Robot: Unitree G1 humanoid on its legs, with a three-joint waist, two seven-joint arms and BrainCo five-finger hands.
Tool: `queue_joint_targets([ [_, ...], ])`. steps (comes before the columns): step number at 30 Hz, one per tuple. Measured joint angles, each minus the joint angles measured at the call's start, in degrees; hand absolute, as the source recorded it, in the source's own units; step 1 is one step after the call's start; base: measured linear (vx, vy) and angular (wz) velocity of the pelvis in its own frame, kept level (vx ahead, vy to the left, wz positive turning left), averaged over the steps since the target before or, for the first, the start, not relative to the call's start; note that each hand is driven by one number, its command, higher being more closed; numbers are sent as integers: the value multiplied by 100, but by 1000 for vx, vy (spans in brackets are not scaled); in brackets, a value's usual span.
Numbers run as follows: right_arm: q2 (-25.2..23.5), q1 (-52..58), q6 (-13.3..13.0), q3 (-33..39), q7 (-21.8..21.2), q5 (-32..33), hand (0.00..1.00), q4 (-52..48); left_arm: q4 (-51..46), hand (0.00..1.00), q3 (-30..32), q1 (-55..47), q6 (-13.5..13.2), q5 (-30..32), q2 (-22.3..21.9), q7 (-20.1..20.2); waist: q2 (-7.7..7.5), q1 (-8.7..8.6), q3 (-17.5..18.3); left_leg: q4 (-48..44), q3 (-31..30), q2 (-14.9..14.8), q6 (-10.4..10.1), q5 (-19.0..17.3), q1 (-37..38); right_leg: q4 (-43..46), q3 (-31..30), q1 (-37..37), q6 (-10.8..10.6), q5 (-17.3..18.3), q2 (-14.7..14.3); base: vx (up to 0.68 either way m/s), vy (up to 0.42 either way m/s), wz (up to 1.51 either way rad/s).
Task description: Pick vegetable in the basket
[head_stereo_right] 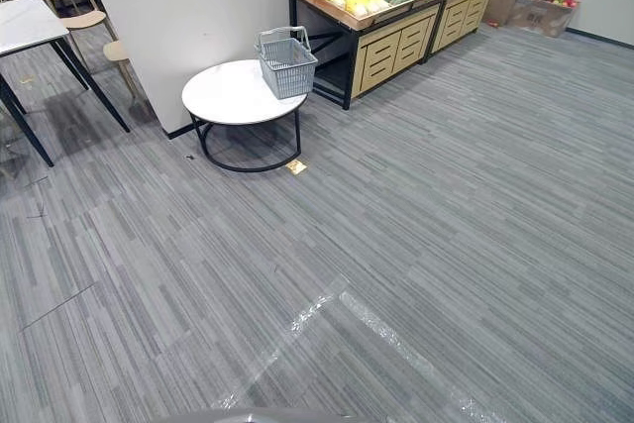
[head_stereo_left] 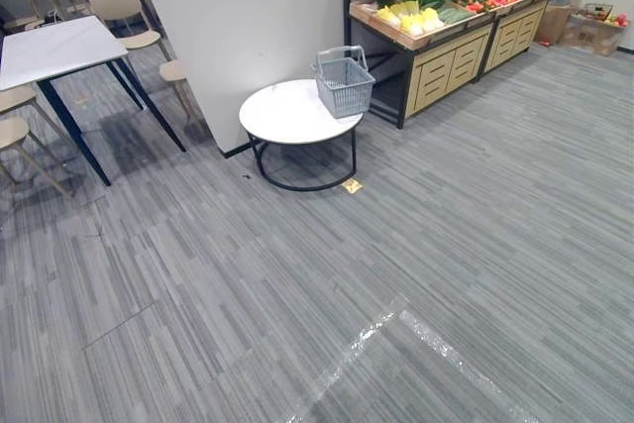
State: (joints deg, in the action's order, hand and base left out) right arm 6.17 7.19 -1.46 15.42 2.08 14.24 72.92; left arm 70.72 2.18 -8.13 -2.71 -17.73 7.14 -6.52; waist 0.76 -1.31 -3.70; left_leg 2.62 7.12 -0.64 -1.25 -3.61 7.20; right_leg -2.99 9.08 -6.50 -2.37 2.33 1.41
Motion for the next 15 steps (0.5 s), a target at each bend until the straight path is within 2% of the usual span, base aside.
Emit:
queue_joint_targets([
  [5,-41,-113,-1,201,0,-44,0,2,173,0,-5,158,-19,14,38,255,1,-7,-122,47,36,-25,-82,-53,78,-124,29,-90,-50,-28,-34,64,-16,-5],
  [15,-46,-244,-42,229,-5,-65,0,0,211,0,-78,216,-55,97,46,234,17,-5,-197,129,179,-74,-107,-68,193,-212,-11,-174,-94,-5,-89,-12,-29,-5],
])
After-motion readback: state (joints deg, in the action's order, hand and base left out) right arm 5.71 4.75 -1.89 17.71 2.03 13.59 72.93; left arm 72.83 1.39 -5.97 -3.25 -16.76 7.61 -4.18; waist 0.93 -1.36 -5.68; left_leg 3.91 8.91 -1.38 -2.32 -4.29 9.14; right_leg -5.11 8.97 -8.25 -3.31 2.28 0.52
